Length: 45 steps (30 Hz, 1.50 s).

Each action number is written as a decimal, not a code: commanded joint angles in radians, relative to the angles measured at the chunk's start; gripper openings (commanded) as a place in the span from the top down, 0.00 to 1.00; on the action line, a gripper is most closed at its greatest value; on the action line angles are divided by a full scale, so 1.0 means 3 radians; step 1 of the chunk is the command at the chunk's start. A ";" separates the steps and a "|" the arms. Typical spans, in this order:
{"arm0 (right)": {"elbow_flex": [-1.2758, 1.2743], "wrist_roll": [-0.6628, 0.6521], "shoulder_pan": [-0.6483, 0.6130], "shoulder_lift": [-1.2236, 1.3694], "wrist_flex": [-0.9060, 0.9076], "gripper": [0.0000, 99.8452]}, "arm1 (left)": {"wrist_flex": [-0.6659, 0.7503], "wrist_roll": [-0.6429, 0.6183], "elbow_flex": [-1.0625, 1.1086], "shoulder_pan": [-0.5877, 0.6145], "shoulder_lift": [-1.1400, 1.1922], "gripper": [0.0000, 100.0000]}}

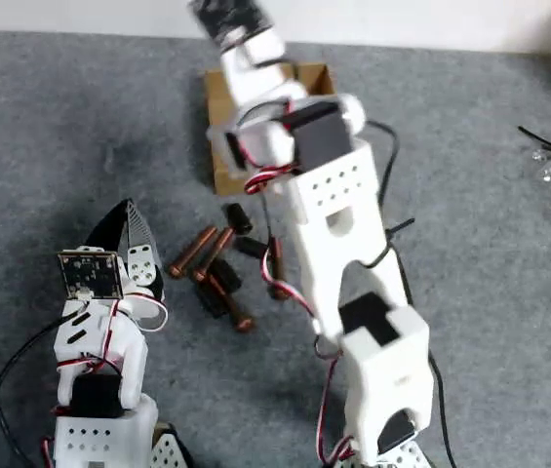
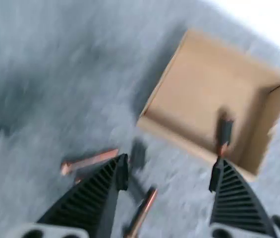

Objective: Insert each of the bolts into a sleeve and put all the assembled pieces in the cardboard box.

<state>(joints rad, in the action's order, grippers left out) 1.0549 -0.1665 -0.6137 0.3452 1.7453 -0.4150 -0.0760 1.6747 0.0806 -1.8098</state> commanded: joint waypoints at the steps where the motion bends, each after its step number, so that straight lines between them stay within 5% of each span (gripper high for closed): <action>1: -0.0678 -0.0010 -0.0171 -0.0473 0.0049 0.75 | 0.0056 0.0015 0.0074 -0.0054 0.0008 0.99; 10: -0.1844 -0.0460 -0.0182 -0.0616 -0.0253 0.75 | 0.0056 0.0015 0.0074 -0.0054 0.0008 0.99; 25: -0.3521 -0.0880 -0.0182 -0.0611 -0.1803 0.75 | 0.0056 0.0015 0.0074 -0.0049 0.0008 0.99; 45: -0.4350 -0.0880 -0.0182 -0.0601 -0.2867 0.75 | 0.0056 0.0015 0.0074 -0.0054 0.0008 0.99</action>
<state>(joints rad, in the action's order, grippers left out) -0.2463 -0.4166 -0.6613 0.2163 0.9260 -0.4150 -0.0744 1.6747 0.0806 -1.8098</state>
